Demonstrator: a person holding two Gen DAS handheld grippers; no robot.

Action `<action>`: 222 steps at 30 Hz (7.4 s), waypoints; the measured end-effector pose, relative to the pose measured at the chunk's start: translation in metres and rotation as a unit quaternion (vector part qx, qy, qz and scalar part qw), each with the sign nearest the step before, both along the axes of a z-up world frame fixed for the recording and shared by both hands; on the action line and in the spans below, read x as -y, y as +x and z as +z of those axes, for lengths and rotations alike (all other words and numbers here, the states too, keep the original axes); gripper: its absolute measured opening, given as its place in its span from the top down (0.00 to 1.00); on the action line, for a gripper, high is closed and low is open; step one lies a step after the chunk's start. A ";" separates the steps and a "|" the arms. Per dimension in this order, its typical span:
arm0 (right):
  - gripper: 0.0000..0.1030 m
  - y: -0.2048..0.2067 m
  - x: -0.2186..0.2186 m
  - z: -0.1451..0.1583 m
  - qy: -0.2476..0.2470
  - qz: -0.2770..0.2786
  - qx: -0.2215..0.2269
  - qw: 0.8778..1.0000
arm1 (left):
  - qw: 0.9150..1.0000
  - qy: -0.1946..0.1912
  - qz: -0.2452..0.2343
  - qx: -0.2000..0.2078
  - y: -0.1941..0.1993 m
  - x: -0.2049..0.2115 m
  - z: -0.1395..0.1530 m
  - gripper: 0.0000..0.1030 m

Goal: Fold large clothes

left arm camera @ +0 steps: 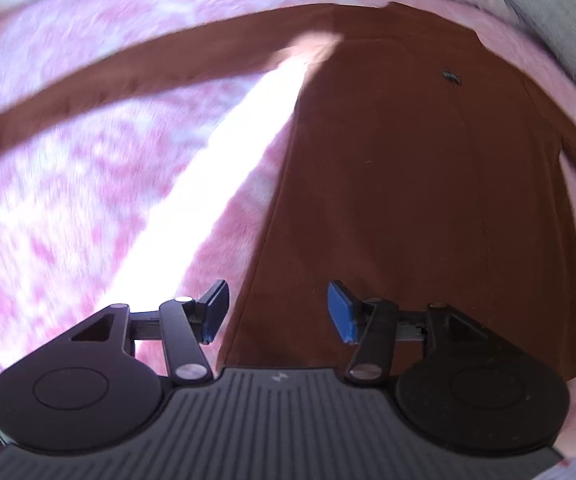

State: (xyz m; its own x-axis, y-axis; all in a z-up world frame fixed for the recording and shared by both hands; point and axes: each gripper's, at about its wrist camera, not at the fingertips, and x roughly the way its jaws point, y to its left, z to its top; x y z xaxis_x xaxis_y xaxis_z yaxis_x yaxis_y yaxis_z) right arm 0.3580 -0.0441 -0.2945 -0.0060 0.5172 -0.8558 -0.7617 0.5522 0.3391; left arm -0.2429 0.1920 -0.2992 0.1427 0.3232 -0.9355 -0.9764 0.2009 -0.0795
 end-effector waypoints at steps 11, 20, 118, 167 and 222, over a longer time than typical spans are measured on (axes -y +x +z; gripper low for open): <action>0.54 -0.155 0.003 -0.073 -0.025 0.057 -0.060 0.996 | 0.997 -0.055 -0.020 0.057 -0.034 -0.003 -0.057 0.61; 0.99 -0.195 0.013 -0.042 -0.018 0.036 0.015 0.999 | 0.992 -0.010 -0.075 0.100 -0.074 -0.002 -0.040 0.95; 0.35 -0.378 0.168 0.234 0.036 0.146 0.135 0.979 | 0.970 0.171 -0.171 0.005 0.021 0.295 0.277 0.01; 0.35 -0.285 -0.202 0.125 -0.026 0.014 0.117 0.993 | 0.928 0.027 0.333 0.166 -0.215 -0.154 0.039 0.12; 0.35 -0.113 -0.189 -0.015 -0.030 -0.032 0.030 0.999 | 0.969 0.132 -0.211 0.001 0.151 -0.129 -0.043 0.72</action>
